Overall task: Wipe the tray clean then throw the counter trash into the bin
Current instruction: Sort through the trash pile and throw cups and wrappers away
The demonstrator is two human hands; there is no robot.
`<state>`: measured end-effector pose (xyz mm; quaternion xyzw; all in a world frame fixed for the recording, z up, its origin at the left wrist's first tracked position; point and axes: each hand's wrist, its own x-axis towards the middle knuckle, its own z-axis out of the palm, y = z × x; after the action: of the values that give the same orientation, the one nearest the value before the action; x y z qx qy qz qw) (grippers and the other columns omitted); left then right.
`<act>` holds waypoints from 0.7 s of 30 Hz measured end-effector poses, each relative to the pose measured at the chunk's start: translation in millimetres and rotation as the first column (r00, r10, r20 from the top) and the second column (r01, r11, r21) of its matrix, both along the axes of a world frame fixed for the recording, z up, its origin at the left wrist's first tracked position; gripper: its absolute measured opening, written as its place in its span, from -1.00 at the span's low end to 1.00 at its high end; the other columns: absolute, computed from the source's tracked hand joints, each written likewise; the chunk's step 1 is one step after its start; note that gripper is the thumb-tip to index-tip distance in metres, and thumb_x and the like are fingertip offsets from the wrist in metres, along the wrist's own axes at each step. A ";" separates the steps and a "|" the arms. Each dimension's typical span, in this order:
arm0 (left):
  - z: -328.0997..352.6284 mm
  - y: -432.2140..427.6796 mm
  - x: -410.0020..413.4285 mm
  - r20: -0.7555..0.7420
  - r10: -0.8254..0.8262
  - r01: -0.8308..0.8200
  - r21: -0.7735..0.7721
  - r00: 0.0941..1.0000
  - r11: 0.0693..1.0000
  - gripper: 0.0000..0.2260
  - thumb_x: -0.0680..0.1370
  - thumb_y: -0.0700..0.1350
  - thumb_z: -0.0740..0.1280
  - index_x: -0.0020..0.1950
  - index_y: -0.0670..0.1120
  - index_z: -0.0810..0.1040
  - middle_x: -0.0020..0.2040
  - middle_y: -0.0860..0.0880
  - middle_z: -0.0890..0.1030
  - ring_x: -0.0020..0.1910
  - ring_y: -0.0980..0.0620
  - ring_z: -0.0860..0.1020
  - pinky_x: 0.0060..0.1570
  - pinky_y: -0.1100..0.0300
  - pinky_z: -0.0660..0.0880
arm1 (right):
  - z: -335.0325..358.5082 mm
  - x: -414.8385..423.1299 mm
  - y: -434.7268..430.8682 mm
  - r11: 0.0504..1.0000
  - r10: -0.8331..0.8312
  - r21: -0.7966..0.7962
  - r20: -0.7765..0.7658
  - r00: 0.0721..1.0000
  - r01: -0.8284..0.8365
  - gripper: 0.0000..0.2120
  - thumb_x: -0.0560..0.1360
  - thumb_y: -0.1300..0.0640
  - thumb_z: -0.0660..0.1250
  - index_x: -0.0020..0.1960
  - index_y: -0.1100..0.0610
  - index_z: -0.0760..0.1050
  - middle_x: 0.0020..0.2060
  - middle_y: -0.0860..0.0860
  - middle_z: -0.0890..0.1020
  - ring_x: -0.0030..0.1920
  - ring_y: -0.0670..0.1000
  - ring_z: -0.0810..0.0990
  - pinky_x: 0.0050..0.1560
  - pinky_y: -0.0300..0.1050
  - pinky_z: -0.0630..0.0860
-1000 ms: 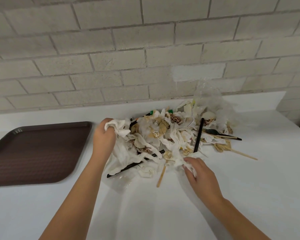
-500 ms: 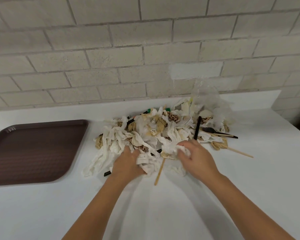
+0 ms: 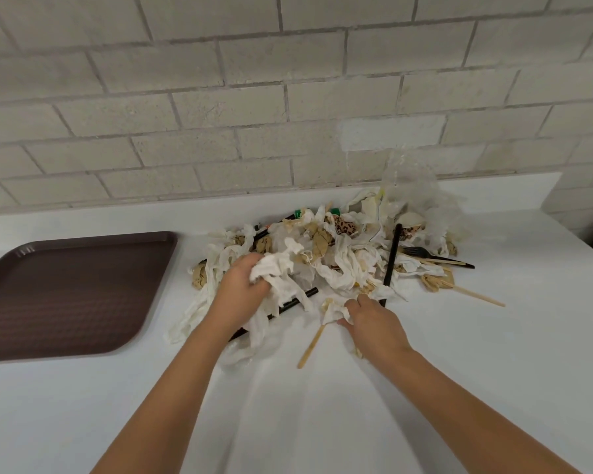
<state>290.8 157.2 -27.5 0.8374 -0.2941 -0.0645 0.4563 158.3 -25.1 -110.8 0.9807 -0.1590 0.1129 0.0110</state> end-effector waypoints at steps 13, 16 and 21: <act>15.7 -0.2 8.9 -0.576 0.081 -0.293 -0.285 0.814 0.913 -0.81 0.56 -0.25 0.23 0.09 -0.34 0.51 -0.47 0.00 0.50 -0.53 0.17 0.46 -0.52 0.38 0.39 | 49.2 -8.1 -6.8 0.774 -0.201 0.633 0.223 0.954 0.015 -0.56 0.59 -0.09 0.16 0.38 0.11 0.35 0.08 0.03 0.60 0.08 0.06 0.57 -0.02 -0.10 0.49; 9.3 -2.0 2.8 -0.595 0.077 -0.305 -0.292 0.800 0.906 -0.90 0.58 -0.28 0.21 0.03 -0.16 0.49 -0.38 -0.02 0.50 -0.54 0.19 0.49 -0.51 0.35 0.41 | 66.0 -10.4 -14.6 0.530 -0.308 0.836 0.348 0.885 -0.144 -0.70 0.58 0.03 0.23 0.28 0.09 0.44 0.05 -0.03 0.60 0.08 -0.03 0.56 -0.08 -0.31 0.43; 9.2 -13.1 -20.7 -0.666 0.134 -0.358 -0.211 0.734 0.909 -0.90 0.58 -0.18 0.21 -0.09 -0.17 0.48 -0.39 -0.07 0.49 -0.46 0.04 0.47 -0.47 0.36 0.37 | 95.7 -28.3 -17.0 0.165 -0.492 0.934 0.357 0.794 -0.317 -0.86 0.59 0.05 0.23 0.11 -0.06 0.50 -0.03 -0.17 0.63 -0.02 -0.20 0.60 -0.04 -0.27 0.48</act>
<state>270.1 144.1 -18.3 0.7097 -0.0128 -0.2332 0.6647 130.0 -42.1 -15.0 0.6435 -0.2482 0.2841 -0.6660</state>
